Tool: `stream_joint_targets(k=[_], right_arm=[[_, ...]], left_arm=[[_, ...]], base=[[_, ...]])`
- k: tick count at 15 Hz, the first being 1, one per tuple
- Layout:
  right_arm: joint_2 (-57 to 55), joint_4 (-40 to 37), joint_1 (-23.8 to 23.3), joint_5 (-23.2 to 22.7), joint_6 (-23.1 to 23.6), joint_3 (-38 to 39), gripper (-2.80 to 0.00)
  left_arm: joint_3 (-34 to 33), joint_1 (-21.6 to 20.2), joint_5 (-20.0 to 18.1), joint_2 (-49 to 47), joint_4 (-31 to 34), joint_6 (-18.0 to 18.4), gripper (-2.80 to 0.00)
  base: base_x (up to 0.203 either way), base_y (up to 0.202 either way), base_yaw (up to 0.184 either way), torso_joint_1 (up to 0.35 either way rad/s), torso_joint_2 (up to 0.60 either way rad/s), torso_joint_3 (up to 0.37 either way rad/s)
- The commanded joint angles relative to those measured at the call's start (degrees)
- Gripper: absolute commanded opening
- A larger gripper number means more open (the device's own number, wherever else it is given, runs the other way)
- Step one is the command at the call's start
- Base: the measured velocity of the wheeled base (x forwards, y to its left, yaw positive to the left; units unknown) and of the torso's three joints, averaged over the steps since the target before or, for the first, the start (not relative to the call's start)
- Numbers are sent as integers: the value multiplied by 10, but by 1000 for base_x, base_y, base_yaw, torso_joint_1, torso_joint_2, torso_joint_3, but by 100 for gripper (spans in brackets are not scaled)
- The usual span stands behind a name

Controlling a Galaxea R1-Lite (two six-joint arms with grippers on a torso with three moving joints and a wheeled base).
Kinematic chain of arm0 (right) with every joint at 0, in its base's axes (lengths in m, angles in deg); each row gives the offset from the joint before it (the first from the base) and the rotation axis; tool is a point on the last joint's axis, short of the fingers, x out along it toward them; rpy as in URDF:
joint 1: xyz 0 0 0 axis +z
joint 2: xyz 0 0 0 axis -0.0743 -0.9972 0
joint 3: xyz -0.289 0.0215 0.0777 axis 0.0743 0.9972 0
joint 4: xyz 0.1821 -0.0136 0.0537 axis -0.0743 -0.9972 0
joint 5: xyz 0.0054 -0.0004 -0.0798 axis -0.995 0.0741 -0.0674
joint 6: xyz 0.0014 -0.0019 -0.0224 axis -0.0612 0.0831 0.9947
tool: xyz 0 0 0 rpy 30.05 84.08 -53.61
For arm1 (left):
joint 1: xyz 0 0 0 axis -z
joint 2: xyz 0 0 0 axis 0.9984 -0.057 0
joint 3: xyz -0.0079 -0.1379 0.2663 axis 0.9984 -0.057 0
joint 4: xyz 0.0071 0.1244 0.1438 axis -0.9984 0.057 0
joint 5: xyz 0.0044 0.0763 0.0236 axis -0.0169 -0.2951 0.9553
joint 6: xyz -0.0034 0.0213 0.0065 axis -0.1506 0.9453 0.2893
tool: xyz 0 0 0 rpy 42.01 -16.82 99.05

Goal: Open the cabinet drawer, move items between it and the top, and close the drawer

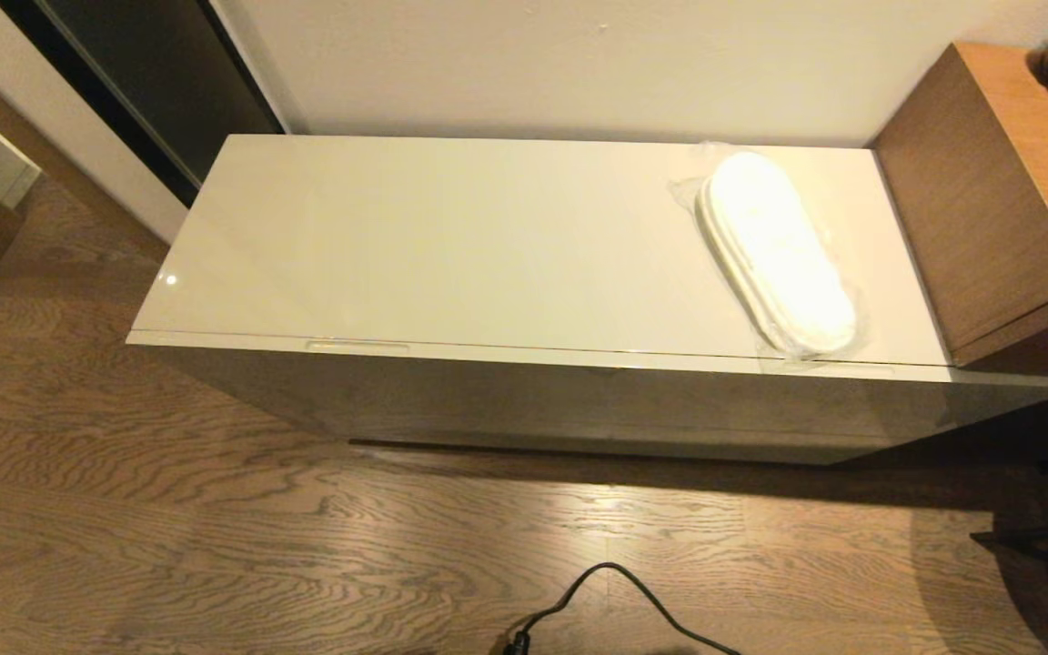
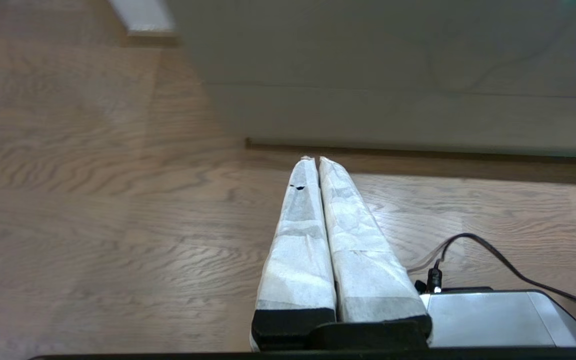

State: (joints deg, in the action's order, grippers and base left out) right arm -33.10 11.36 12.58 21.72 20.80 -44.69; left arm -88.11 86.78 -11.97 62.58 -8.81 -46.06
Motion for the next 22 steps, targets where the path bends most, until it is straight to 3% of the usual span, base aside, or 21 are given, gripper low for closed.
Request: stream_joint_targets(k=[1,4,11,14,16,20,22], right_arm=[[-13,0,0,1,5,-31,-280],[-14,4,0,1,17,-46,-280],[5,-4,0,2,28,-64,-280],[90,-5,-4,3,143,-81,-280],[141,-8,-54,-7,249,-96,-280],[270,-32,-160,-135,437,-79,-280],[312,4,-177,-158,516,-27,-280]], left_arm=[[0,0,0,-1,1,-1,-280],[0,0,0,-1,1,-1,-280],[-1,0,0,0,0,-4,-280],[0,0,0,-1,0,-5,-280],[-1,0,0,-1,0,-4,-280],[-1,0,1,-1,-1,-6,-280],[-1,0,0,-1,-1,-6,-280]], base=[[1,119,-8,4,2,1],[0,159,9,1,3,5],[0,0,0,0,0,0],[0,0,0,0,0,0],[0,0,0,0,0,0],[0,0,0,0,0,0],[0,0,0,0,0,0]])
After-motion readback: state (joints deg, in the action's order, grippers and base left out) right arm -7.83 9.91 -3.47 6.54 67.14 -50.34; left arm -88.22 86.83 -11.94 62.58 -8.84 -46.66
